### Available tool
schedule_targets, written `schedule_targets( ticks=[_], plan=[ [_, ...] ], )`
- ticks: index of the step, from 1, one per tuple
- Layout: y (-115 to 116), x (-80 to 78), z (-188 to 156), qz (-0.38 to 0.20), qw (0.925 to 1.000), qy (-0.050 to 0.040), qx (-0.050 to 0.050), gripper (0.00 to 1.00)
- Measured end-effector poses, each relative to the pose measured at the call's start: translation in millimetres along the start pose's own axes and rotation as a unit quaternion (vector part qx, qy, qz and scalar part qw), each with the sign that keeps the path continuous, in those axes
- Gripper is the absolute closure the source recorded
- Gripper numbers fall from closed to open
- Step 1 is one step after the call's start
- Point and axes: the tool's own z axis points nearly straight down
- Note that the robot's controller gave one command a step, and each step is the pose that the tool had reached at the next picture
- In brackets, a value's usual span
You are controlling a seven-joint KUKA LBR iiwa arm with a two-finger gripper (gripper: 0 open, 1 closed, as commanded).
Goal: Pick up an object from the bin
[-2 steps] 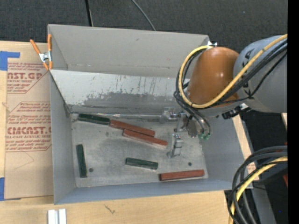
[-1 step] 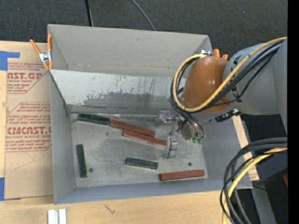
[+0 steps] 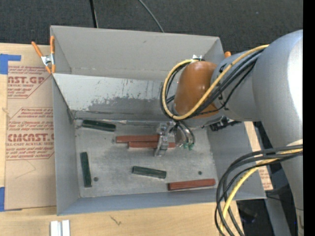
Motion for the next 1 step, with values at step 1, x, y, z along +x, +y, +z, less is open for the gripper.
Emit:
schedule_targets(
  ticks=[1],
  plan=[
    [0.0,0.0,0.0,0.000,1.0000,0.0000,0.000,1.00]
  ],
)
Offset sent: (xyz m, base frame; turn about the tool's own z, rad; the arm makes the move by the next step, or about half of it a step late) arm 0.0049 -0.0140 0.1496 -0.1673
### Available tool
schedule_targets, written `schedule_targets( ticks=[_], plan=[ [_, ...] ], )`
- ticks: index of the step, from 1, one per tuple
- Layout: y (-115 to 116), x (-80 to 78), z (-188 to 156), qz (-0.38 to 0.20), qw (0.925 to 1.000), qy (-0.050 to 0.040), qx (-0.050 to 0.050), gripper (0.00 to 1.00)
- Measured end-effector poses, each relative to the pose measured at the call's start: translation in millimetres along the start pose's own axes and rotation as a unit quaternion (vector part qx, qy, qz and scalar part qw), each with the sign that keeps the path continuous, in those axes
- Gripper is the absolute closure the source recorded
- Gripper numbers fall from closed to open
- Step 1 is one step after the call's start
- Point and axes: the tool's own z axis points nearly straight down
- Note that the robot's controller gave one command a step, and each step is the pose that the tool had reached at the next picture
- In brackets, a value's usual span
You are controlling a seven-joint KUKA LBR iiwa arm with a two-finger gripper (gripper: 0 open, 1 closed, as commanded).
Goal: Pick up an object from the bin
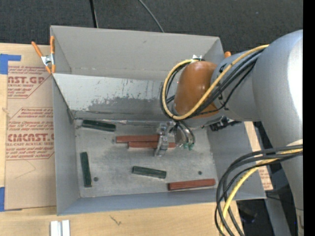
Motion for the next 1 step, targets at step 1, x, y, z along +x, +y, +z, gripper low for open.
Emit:
schedule_targets(
  ticks=[1],
  plan=[
    [-4.7,0.0,-48.1,-0.029,0.9996,0.0038,0.001,1.00]
  ],
)
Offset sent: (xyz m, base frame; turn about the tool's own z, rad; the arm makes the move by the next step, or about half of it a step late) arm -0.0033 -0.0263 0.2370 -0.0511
